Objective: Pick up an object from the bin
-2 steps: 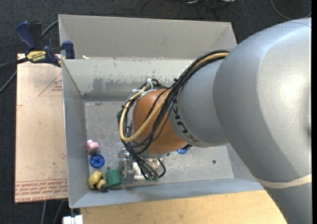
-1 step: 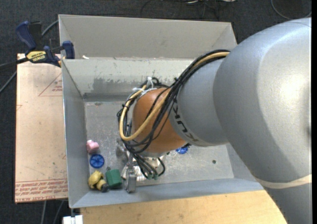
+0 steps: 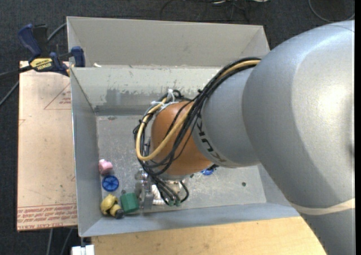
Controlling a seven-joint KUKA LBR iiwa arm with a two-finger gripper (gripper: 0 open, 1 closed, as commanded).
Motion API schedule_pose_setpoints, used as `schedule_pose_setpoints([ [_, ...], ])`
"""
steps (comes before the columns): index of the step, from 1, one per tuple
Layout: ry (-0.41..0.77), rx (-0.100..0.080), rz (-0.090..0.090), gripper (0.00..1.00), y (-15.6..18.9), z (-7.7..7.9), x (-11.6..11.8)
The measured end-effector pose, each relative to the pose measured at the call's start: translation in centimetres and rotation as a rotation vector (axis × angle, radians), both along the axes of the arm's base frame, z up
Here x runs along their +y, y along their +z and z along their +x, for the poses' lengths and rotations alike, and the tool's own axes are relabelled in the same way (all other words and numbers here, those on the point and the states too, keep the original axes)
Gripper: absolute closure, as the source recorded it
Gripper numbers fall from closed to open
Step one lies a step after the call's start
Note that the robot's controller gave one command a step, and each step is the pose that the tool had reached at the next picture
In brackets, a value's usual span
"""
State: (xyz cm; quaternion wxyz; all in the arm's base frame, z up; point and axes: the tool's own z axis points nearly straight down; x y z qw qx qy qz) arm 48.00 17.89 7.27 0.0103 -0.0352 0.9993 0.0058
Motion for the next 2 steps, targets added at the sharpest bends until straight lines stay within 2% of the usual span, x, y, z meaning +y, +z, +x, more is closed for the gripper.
schedule_pose_setpoints([
  [1, -0.001, -0.011, 0.003, 0.00, 0.15, 0.28, 0.04],
  [2, 0.000, 0.000, 0.000, 1.00, 0.00, 0.00, -0.01],
])
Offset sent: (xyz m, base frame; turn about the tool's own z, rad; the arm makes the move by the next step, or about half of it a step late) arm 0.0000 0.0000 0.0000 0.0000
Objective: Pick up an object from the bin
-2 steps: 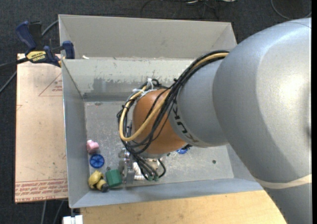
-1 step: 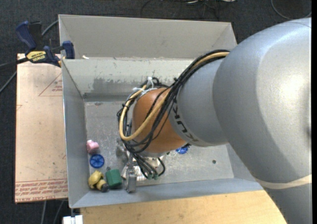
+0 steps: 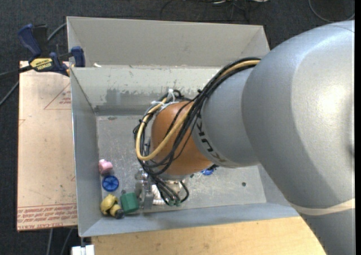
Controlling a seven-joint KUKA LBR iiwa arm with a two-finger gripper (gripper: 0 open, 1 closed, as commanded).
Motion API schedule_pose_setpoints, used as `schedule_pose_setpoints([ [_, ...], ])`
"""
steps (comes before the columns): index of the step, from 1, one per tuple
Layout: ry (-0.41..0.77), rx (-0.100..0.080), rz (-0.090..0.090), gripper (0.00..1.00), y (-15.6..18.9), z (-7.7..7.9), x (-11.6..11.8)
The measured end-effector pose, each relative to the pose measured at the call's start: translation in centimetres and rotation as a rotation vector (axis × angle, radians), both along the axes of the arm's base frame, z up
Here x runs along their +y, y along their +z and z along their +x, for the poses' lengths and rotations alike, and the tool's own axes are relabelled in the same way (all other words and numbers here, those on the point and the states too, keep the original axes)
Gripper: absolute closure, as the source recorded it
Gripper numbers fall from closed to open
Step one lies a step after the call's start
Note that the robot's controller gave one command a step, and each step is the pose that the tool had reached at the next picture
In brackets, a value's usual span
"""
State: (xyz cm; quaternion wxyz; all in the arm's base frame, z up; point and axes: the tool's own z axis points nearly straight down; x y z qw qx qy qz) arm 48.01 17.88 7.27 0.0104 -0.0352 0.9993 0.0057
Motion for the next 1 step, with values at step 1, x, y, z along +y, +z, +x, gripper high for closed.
schedule_pose_setpoints([
  [1, -0.001, -0.010, 0.003, 0.00, 0.14, 0.27, 0.05],
])
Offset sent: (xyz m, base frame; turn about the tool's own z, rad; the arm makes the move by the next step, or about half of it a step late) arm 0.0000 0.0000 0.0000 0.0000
